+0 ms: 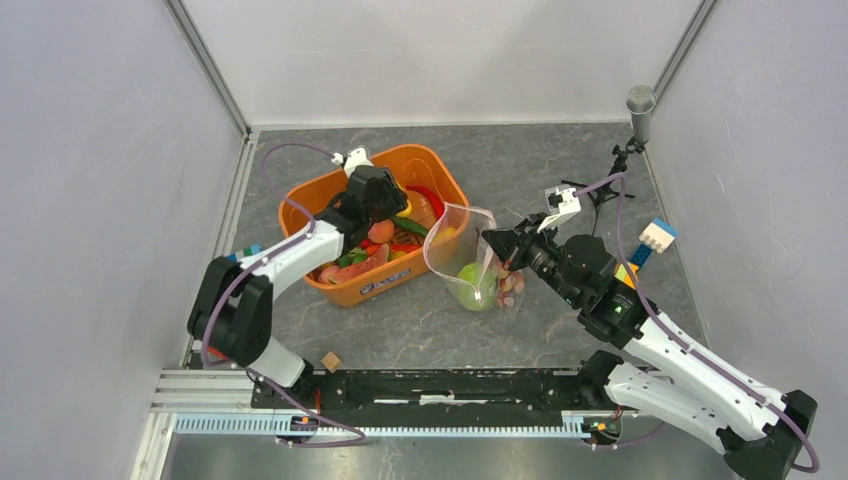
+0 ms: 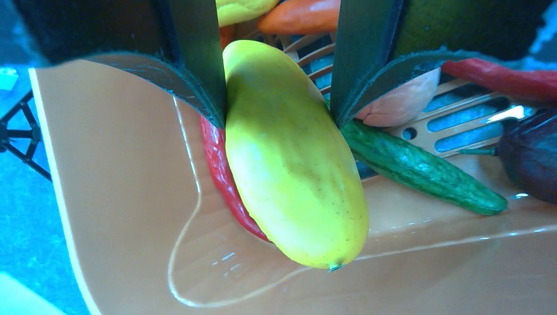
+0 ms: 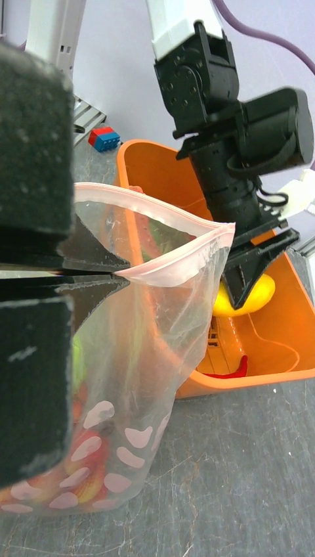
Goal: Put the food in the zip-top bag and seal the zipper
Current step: Pick up the fake fruit from the bin, then place the fake fruit in the zipper food storage bag.
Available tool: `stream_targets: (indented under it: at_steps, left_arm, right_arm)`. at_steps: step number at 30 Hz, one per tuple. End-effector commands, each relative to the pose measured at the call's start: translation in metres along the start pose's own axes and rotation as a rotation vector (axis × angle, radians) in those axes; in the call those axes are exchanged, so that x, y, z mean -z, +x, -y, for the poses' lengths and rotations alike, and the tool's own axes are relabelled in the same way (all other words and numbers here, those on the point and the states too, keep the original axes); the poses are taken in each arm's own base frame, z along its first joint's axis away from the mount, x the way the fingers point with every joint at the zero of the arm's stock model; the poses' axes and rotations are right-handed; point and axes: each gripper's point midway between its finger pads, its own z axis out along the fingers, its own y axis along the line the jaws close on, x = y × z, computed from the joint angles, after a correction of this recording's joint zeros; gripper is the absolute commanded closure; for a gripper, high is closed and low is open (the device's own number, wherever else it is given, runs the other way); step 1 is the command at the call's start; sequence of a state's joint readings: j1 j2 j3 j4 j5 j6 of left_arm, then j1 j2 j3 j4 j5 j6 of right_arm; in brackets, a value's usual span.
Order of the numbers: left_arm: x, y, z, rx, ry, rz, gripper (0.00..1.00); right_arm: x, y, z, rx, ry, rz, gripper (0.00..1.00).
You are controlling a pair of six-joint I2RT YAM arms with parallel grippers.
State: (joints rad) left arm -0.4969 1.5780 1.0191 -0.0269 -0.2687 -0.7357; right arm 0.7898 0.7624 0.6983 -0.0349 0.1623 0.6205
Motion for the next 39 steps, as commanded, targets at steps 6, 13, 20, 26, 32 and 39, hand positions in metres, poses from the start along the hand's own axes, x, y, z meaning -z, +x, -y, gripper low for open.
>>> stream_targets:
  at_steps: [6,13,20,26,32,39]
  left_arm:
    - [0.063,-0.049,0.012,-0.097,0.126,0.171,0.64]
    - [0.109,-0.062,0.021,-0.15,0.241,0.215,0.64]
    - [0.198,-0.068,0.065,-0.181,0.593,0.225,0.63]
    - [0.279,-0.06,0.105,-0.289,0.958,0.216,0.63]
    - [0.288,-0.025,0.117,-0.346,1.046,0.17,0.63]
    - [0.287,0.006,0.141,-0.418,1.09,0.125,0.63]
  right_arm:
    - [-0.002,-0.014,-0.012,-0.031,-0.044,0.052,1.0]
    - [-0.005,-0.008,-0.015,-0.041,-0.063,0.035,1.0]
    - [-0.01,-0.003,-0.014,-0.05,-0.063,0.028,1.0]
    - [-0.015,-0.005,-0.019,-0.058,-0.083,0.03,1.0]
    - [-0.018,-0.001,-0.023,-0.062,-0.102,0.016,1.0]
    - [-0.017,-0.003,-0.024,-0.062,-0.106,0.018,1.0]
